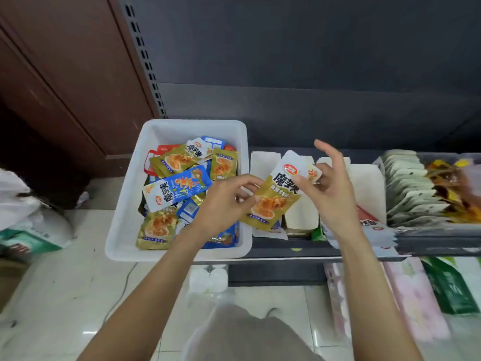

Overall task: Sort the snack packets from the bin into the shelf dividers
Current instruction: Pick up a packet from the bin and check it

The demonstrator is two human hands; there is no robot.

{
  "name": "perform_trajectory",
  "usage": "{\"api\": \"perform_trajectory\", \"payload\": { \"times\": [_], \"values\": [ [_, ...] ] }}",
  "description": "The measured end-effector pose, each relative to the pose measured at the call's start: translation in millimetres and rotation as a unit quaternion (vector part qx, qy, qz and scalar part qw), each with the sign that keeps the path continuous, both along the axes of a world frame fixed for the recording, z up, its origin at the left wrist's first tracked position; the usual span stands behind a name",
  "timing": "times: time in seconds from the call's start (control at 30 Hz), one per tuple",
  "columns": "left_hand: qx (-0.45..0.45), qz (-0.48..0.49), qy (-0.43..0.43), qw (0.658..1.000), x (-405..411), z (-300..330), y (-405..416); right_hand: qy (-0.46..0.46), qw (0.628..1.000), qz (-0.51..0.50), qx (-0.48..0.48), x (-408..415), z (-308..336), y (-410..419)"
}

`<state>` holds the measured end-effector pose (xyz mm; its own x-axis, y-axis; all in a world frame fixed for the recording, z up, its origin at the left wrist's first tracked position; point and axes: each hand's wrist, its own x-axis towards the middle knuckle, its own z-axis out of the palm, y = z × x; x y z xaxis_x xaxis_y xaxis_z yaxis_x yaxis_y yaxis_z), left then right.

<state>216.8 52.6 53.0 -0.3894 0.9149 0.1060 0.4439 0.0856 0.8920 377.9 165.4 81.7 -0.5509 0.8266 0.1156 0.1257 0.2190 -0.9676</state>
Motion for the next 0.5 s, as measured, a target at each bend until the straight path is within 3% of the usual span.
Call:
{"api": "perform_trajectory", "payload": {
  "times": [0.07, 0.2, 0.33, 0.5],
  "values": [
    [0.026, -0.029, 0.027, 0.999, 13, 3, 18, -0.072, 0.99, -0.005, 0.118, 22, 12, 10],
    [0.034, -0.058, 0.052, 0.996, 38, -7, 50, -0.166, 0.931, -0.064, 0.32, 53, 15, 21],
    [0.034, -0.079, 0.116, 0.99, 47, -28, 66, -0.21, 0.903, -0.091, 0.363, 67, -14, 26],
    [-0.04, -0.116, 0.332, 0.935, 39, -52, 67, -0.221, 0.878, -0.092, 0.415, 62, -59, 20]
  ]
}}
